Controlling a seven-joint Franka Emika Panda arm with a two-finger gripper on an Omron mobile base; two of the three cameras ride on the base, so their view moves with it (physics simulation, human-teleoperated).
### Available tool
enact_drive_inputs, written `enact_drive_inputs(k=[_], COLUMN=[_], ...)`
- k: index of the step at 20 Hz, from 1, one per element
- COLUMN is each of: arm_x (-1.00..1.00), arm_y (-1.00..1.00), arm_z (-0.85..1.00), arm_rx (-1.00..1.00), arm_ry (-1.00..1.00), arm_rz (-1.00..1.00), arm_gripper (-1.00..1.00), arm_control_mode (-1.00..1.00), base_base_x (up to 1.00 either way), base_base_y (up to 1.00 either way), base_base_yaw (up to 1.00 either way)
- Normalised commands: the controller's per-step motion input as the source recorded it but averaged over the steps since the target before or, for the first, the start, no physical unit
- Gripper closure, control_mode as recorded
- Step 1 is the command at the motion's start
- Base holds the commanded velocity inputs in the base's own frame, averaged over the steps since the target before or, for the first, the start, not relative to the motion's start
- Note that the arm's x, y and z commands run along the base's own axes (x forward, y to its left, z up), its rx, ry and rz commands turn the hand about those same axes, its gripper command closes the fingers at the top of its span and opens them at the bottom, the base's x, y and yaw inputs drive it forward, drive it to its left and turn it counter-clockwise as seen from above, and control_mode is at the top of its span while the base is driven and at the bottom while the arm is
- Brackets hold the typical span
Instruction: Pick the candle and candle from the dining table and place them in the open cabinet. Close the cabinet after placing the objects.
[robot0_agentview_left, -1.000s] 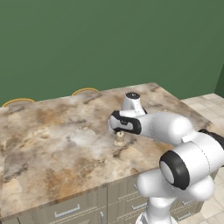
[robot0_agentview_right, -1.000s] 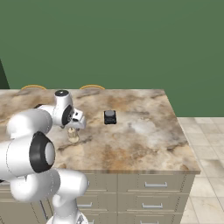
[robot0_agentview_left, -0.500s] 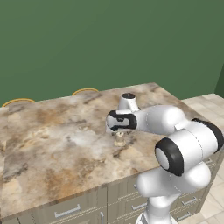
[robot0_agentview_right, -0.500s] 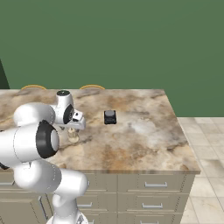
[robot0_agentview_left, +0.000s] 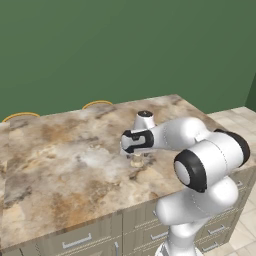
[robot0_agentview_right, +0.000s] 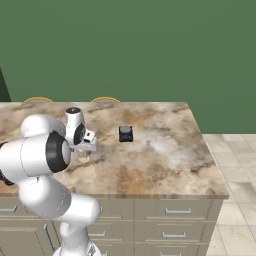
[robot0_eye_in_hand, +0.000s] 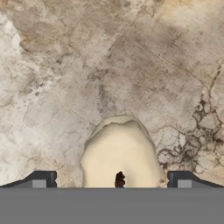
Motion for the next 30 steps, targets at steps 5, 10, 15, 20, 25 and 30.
enact_drive_inputs(k=[5,10,15,20,25,30], arm_x=[0.01,0.00,0.00,0.00,-0.02,-0.36], arm_y=[0.00,0.00,0.00,0.00,0.00,-0.07], arm_z=[-0.18,-0.03,0.00,0.00,0.00,0.41], arm_rx=[0.00,0.00,0.00,0.00,0.00,0.01], arm_ry=[0.00,0.00,0.00,0.00,0.00,-0.09], arm_rz=[0.00,0.00,0.00,0.00,0.00,0.00], arm_gripper=[-1.00,-1.00,-1.00,1.00,1.00,1.00], arm_control_mode=[-1.00,-1.00,-1.00,-1.00,-1.00,-1.00], base_base_x=[0.00,0.00,0.00,0.00,0.00,0.00], base_base_y=[0.00,0.00,0.00,0.00,0.00,0.00], base_base_yaw=[0.00,0.00,0.00,0.00,0.00,0.00])
